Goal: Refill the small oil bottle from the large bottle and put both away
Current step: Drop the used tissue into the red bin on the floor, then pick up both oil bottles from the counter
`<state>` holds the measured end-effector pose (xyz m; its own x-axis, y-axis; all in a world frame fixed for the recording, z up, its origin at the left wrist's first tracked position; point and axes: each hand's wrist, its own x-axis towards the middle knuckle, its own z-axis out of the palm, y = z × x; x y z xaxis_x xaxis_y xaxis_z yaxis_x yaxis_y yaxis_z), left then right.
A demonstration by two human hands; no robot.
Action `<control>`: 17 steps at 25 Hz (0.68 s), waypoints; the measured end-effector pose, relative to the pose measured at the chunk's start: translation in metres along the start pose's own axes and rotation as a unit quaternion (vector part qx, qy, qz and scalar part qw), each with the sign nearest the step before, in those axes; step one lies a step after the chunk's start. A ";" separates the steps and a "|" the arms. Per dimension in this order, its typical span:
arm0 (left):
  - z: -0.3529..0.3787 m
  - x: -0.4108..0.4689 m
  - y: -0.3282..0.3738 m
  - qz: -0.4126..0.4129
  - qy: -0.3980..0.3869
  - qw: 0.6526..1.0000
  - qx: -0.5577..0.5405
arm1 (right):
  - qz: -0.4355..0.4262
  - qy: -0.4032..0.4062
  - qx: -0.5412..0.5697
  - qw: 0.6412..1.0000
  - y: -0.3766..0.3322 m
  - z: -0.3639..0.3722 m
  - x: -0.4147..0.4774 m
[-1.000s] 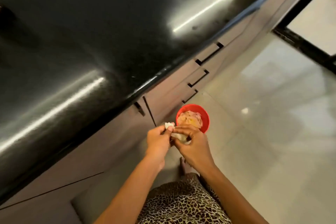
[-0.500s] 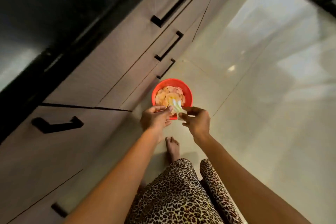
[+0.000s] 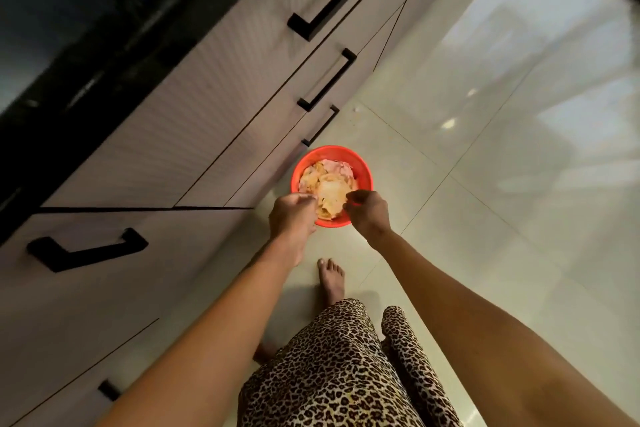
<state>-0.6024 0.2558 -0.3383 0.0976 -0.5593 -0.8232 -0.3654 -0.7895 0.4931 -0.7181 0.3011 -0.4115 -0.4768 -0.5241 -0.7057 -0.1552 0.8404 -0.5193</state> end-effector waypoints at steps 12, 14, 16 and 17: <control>-0.060 -0.127 0.027 0.240 -0.035 0.966 0.088 | -0.152 0.089 0.140 0.974 -0.062 -0.044 -0.160; -0.091 -0.166 0.038 0.315 -0.046 0.945 0.074 | -0.220 0.121 0.141 0.958 -0.086 -0.051 -0.207; -0.132 -0.203 0.044 0.387 -0.043 0.919 0.068 | -0.279 0.147 0.145 0.938 -0.112 -0.051 -0.256; -0.152 -0.219 0.049 0.422 -0.035 0.903 0.072 | -0.312 0.154 0.144 0.926 -0.126 -0.049 -0.277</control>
<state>-0.5008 0.3013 -0.0909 -0.3275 -0.9255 -0.1901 -0.3993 -0.0468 0.9156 -0.6094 0.3474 -0.1271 -0.6027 -0.7944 -0.0759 -0.2688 0.2916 -0.9180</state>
